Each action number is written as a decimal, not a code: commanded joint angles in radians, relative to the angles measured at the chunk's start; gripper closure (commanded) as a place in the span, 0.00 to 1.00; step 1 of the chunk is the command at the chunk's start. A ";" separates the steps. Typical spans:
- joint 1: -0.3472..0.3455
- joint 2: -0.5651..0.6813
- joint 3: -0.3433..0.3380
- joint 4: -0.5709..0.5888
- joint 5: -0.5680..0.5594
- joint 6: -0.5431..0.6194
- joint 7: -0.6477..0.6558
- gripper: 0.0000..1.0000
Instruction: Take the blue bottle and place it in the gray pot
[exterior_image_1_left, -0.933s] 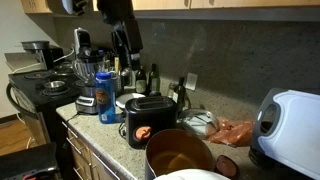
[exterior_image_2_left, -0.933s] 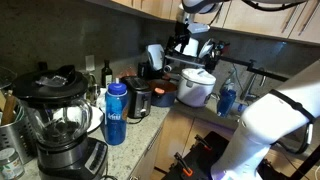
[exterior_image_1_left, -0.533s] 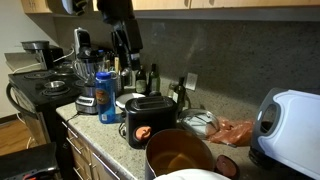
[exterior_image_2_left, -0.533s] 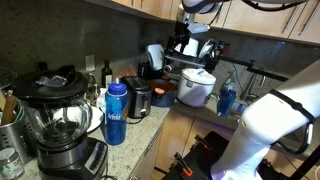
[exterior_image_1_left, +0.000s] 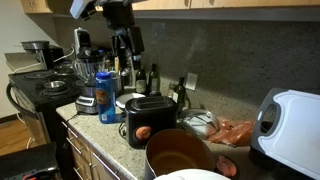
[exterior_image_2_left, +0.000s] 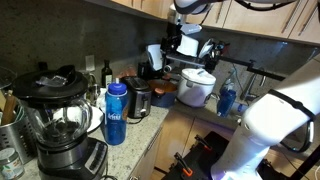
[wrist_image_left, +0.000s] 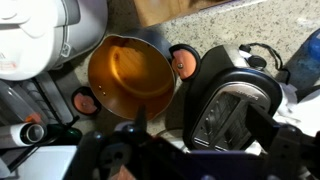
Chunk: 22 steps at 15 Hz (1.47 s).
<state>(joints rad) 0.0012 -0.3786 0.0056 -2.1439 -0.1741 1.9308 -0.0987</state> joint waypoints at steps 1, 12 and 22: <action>0.051 0.079 0.031 0.078 0.011 -0.035 -0.058 0.00; 0.194 0.163 0.099 0.129 0.151 -0.010 -0.302 0.00; 0.279 0.196 0.148 0.089 0.316 -0.002 -0.522 0.00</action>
<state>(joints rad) 0.2655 -0.1938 0.1380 -2.0428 0.0969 1.9184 -0.5661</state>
